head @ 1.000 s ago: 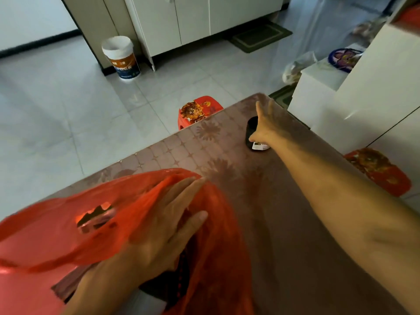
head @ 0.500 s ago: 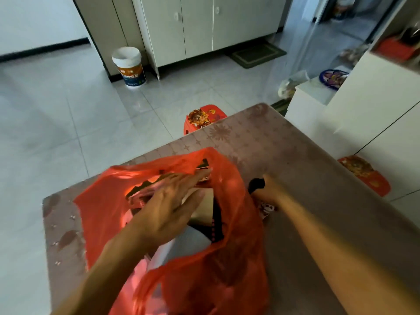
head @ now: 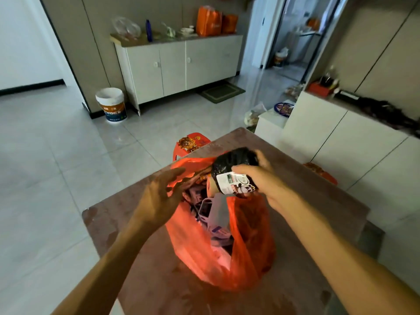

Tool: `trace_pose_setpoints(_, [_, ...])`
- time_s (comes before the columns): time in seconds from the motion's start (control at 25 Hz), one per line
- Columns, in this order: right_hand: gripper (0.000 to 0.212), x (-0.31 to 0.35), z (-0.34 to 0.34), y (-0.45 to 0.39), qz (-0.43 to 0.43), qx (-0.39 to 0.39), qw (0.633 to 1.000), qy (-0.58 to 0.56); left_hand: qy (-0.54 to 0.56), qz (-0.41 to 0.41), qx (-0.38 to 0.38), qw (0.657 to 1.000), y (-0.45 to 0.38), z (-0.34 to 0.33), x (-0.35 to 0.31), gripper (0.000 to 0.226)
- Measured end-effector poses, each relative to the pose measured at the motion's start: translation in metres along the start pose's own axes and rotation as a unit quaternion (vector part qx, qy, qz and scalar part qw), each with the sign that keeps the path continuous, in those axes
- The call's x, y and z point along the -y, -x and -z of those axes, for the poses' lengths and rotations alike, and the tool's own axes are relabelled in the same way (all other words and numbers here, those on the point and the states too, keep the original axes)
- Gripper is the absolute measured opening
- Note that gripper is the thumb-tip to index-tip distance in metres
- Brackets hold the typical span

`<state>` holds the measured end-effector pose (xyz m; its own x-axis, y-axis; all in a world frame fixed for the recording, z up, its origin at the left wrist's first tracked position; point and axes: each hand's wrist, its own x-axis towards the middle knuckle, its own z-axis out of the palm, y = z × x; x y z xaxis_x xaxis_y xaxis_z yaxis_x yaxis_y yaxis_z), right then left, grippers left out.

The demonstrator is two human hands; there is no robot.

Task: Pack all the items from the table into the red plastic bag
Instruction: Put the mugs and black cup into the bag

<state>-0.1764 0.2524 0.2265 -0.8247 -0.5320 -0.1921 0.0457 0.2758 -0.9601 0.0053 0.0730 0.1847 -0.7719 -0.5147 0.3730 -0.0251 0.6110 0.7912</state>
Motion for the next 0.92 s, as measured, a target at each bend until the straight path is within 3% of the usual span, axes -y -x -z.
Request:
trace_pose_setpoints(0.16, [0.056,0.0,-0.026,0.029,0.01,-0.015,1.0,0.023,-0.115,-0.042,-0.004,0.993,-0.011,0.024,-0.003,0.042])
trace_pose_setpoints(0.28, [0.06,-0.007,-0.022,0.04,-0.005,-0.036,0.995,0.088,-0.21,-0.045,-0.043,0.976,-0.008,0.013,-0.003,0.069])
trace_pose_setpoints(0.4, [0.064,-0.018,-0.035,0.038,-0.014,-0.087,0.984,0.152,-0.24,-0.054,0.001,0.969,-0.021,-0.008,0.006,0.088])
trace_pose_setpoints(0.52, [0.067,-0.021,-0.07,0.023,0.014,-0.09,0.975,0.202,-0.159,-0.114,0.033,0.98,-0.054,-0.015,0.011,0.076])
trace_pose_setpoints(0.6, [0.069,-0.017,-0.099,-0.006,0.014,-0.085,0.956,0.279,-0.07,-0.11,0.049,0.99,-0.086,-0.012,0.026,0.05])
trace_pose_setpoints(0.64, [0.068,-0.02,-0.115,-0.023,-0.003,-0.073,0.933,0.353,-0.034,-0.09,0.076,0.992,-0.103,-0.008,0.038,0.034])
trace_pose_setpoints(0.68, [0.062,-0.023,-0.13,-0.032,-0.014,-0.061,0.883,0.464,0.012,-0.053,0.114,0.992,-0.116,-0.004,0.049,0.026])
trace_pose_setpoints(0.76, [0.051,-0.029,-0.148,-0.022,-0.015,-0.057,0.784,0.617,0.132,0.021,0.185,0.974,-0.127,0.006,0.064,0.03])
trace_pose_setpoints(0.8, [0.054,-0.033,-0.148,-0.009,0.008,-0.069,0.757,0.65,0.177,0.042,0.217,0.959,-0.132,0.012,0.064,0.033])
trace_pose_setpoints(0.88, [0.075,-0.04,-0.136,0.029,0.034,-0.122,0.751,0.648,0.231,0.072,0.308,0.92,-0.145,0.022,0.059,0.029])
trace_pose_setpoints(0.92, [0.088,-0.039,-0.125,0.049,-0.012,-0.138,0.766,0.627,0.244,0.082,0.367,0.894,-0.152,0.026,0.054,0.023])
